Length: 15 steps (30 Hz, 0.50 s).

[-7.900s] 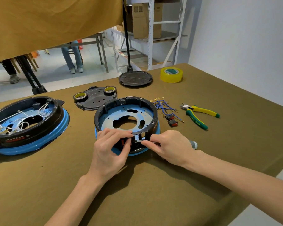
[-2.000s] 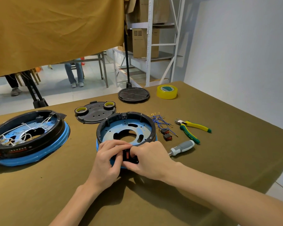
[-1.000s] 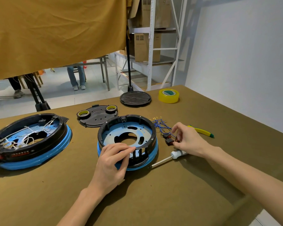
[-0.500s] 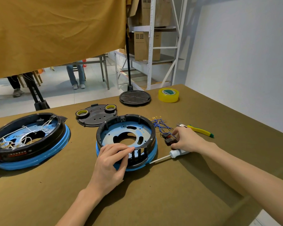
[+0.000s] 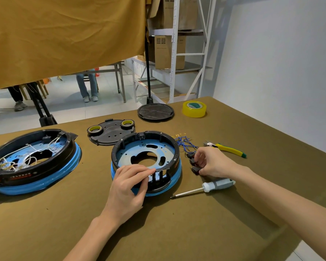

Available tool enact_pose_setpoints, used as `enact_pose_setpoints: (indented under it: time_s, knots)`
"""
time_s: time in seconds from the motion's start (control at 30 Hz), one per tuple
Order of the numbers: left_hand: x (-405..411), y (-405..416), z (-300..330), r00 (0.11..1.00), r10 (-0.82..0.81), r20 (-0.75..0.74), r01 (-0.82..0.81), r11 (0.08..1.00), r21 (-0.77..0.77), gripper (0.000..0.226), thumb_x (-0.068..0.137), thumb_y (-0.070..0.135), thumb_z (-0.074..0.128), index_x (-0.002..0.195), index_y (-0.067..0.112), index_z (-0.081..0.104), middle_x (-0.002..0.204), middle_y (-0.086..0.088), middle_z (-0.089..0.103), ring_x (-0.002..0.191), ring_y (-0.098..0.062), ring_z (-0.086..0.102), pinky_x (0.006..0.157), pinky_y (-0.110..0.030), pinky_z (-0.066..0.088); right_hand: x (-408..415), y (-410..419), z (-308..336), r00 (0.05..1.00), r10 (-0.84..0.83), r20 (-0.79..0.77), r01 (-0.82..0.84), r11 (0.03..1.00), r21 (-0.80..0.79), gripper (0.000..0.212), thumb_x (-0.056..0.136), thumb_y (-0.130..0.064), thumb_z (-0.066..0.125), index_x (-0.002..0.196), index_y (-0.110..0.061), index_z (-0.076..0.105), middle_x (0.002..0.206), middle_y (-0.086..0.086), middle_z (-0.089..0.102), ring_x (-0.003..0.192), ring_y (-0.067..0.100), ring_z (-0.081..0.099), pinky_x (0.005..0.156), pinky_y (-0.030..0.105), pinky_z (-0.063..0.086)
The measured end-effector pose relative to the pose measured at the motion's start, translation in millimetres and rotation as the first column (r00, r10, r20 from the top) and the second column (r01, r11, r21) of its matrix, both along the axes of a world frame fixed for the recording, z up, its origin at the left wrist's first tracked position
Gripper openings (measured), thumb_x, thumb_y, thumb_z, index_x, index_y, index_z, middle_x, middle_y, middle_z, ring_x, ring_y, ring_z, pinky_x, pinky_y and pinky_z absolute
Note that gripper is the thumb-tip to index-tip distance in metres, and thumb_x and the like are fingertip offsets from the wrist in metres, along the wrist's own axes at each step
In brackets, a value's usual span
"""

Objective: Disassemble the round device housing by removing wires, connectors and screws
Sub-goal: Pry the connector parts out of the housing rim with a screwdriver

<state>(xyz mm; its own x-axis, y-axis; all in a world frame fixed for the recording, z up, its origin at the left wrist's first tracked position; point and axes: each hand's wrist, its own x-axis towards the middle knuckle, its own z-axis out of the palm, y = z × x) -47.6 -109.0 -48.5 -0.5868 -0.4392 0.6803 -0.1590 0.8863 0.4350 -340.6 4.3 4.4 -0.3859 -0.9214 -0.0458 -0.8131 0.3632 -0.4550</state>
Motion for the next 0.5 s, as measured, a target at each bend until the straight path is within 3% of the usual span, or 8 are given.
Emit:
enact_pose_setpoints:
  time_s: [0.2, 0.33, 0.43, 0.5]
  knots:
    - [0.0, 0.2, -0.1, 1.000, 0.003, -0.003, -0.003, 1.000, 0.001, 0.034, 0.093, 0.029, 0.058, 0.124, 0.026, 0.072, 0.117, 0.013, 0.072, 0.115, -0.005, 0.061, 0.104, -0.018, 0.037, 6.0, 1.1, -7.0, 0.990, -0.036, -0.137, 0.023, 0.995, -0.094, 0.019, 0.084, -0.010, 0.078, 0.095, -0.022, 0.066, 0.099, -0.002, 0.067, 0.086, 0.012, 0.061, 0.074, 0.025, 0.054]
    - [0.2, -0.8, -0.9, 1.000, 0.003, -0.006, -0.003, 1.000, -0.001, 0.034, 0.093, 0.030, 0.058, 0.125, 0.027, 0.071, 0.119, 0.014, 0.071, 0.117, -0.003, 0.060, 0.105, -0.020, 0.037, 15.8, 14.6, -3.9, 0.973, 0.088, -0.215, -0.122, 0.981, -0.148, 0.014, 0.088, -0.039, 0.073, 0.094, -0.032, 0.063, 0.096, -0.013, 0.056, 0.084, 0.004, 0.056, 0.070, 0.019, 0.045]
    - [0.4, -0.7, -3.0, 1.000, -0.004, -0.011, 0.004, 1.000, 0.001, 0.036, 0.093, 0.028, 0.058, 0.127, 0.027, 0.070, 0.123, 0.015, 0.069, 0.123, -0.001, 0.056, 0.109, -0.020, 0.036, 25.2, 29.6, 0.0, 0.946, 0.280, -0.164, -0.273, 0.960, 0.066, 0.035, 0.082, -0.070, 0.060, 0.095, -0.038, 0.062, 0.096, -0.016, 0.053, 0.087, 0.003, 0.055, 0.074, 0.026, 0.050]
    - [1.4, -0.5, -3.5, 1.000, 0.003, -0.021, -0.003, 1.000, -0.003, 0.039, 0.092, 0.028, 0.058, 0.130, 0.026, 0.068, 0.127, 0.016, 0.066, 0.129, -0.001, 0.052, 0.115, -0.021, 0.031, 28.2, 36.0, -2.6, 0.924, 0.332, -0.192, -0.301, 0.938, 0.175, 0.040, 0.083, -0.073, 0.058, 0.102, -0.037, 0.062, 0.101, -0.016, 0.051, 0.095, 0.004, 0.053, 0.082, 0.030, 0.052]
